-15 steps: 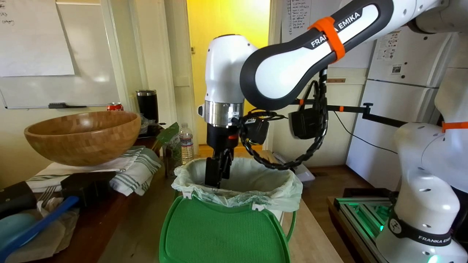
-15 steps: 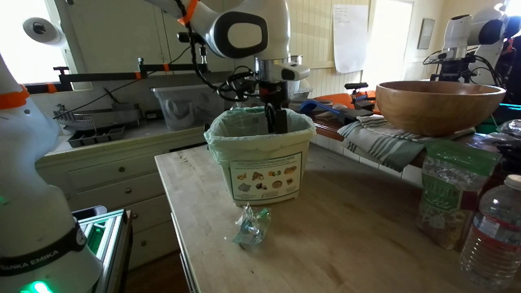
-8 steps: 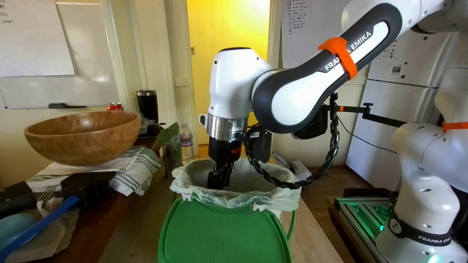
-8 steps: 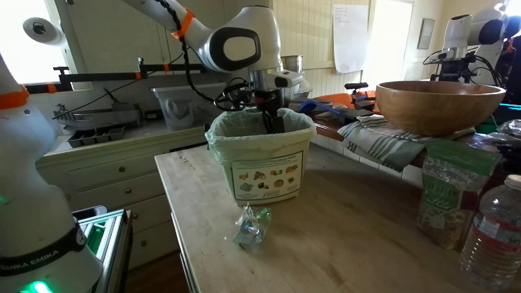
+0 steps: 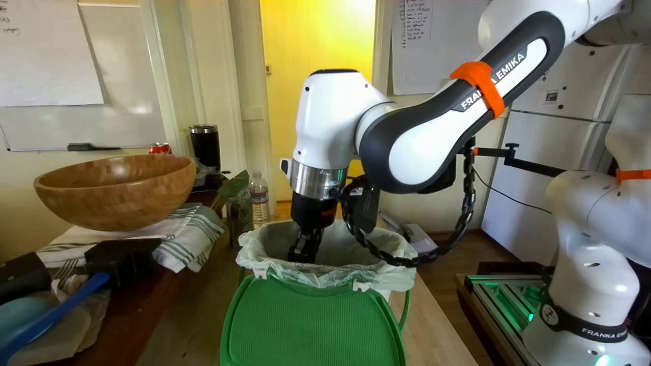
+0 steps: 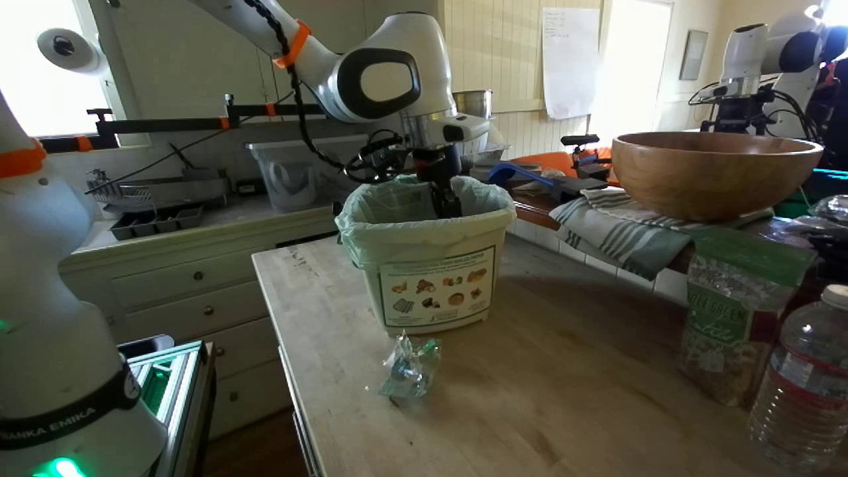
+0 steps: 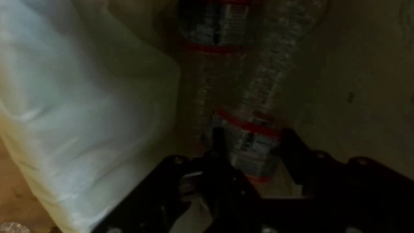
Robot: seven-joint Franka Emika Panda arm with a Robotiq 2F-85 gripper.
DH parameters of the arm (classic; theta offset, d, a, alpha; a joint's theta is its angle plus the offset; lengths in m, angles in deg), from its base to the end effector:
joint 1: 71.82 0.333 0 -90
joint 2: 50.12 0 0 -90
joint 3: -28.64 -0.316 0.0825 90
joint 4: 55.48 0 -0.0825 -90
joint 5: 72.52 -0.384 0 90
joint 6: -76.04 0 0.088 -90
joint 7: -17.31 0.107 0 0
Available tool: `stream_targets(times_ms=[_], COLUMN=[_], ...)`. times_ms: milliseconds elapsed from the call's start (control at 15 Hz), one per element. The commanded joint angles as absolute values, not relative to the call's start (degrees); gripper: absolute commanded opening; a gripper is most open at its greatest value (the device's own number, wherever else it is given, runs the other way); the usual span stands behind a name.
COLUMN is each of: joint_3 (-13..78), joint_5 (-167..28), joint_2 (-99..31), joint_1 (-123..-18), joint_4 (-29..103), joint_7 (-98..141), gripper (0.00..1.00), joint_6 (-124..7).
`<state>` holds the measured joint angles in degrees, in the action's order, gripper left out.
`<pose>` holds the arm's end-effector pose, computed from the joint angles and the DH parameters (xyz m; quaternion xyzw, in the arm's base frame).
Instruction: Remove the plastic bottle from the trash can and place it on the counter top
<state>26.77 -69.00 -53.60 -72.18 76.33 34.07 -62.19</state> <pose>0.5205 0.0135 0.3897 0.9898 -0.1112 0.0888 0.0094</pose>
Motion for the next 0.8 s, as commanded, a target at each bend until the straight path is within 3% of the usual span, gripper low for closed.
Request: stream_targets(times_ms=[0,133,200,733], joint_3=[26.62,26.44,26.34,24.95], joint_5=[-68.99,-68.95,-68.8,-68.72], joint_2=[-55.19,-56.4,-57.17,-63.24], joint_1=[-71.81,-71.73,-71.71,-72.03], joint_4=[77.33,77.42,77.54,78.4], joint_7=[35.54,35.72,35.86,37.01], gripper=[0.17,0.02,0.0,0.0], joint_6=[-62.79,-62.54,-62.54,-61.85])
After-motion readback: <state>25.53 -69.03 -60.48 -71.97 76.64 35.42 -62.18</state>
